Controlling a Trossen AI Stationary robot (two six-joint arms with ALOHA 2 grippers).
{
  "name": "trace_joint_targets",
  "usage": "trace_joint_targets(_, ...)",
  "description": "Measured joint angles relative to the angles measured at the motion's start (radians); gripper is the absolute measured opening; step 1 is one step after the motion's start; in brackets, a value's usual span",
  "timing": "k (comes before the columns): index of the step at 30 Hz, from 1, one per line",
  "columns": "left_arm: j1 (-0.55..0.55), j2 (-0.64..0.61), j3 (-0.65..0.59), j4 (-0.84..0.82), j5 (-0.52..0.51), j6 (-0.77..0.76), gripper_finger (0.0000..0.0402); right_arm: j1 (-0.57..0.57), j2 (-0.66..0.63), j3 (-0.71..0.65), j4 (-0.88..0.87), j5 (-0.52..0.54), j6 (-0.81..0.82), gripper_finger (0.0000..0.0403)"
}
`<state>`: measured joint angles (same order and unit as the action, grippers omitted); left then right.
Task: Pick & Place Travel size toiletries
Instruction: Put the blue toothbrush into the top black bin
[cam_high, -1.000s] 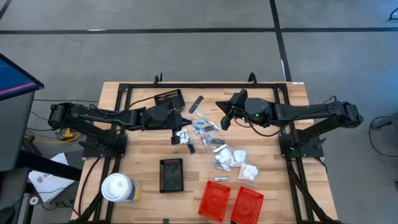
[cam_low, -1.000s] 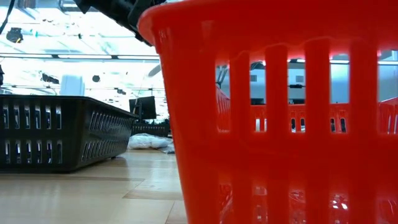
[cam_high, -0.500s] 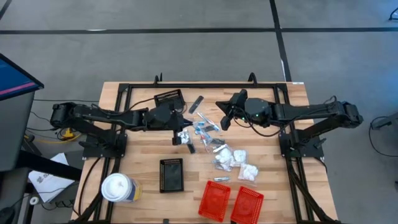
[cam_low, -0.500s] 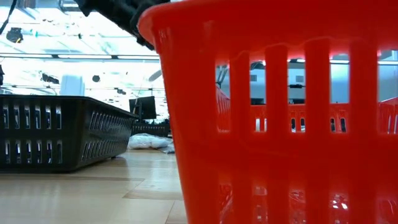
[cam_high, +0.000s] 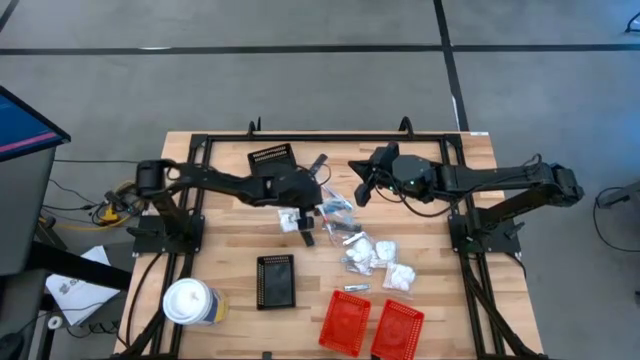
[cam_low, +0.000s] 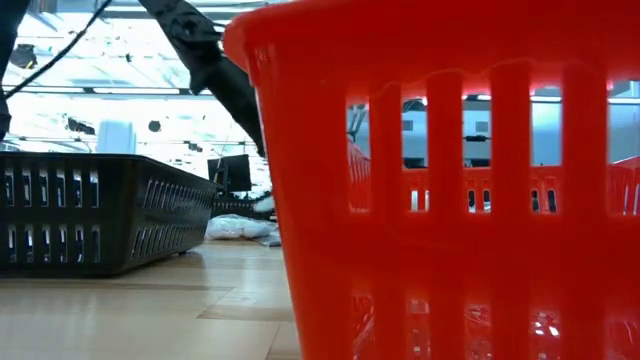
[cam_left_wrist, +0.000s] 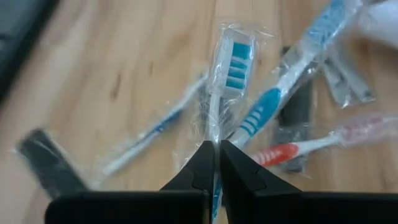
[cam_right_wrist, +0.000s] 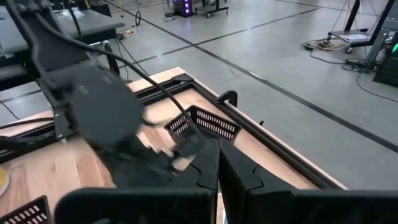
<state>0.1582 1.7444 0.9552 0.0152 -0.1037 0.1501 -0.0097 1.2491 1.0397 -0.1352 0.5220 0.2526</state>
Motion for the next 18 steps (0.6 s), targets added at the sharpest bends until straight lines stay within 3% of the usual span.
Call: trace_joint_targets(18, 0.006, 0.014, 0.017, -0.020, -0.005, -0.022, 0.0102, 0.000, 0.000, 0.000, -0.015, 0.000, 0.002, 0.0000)
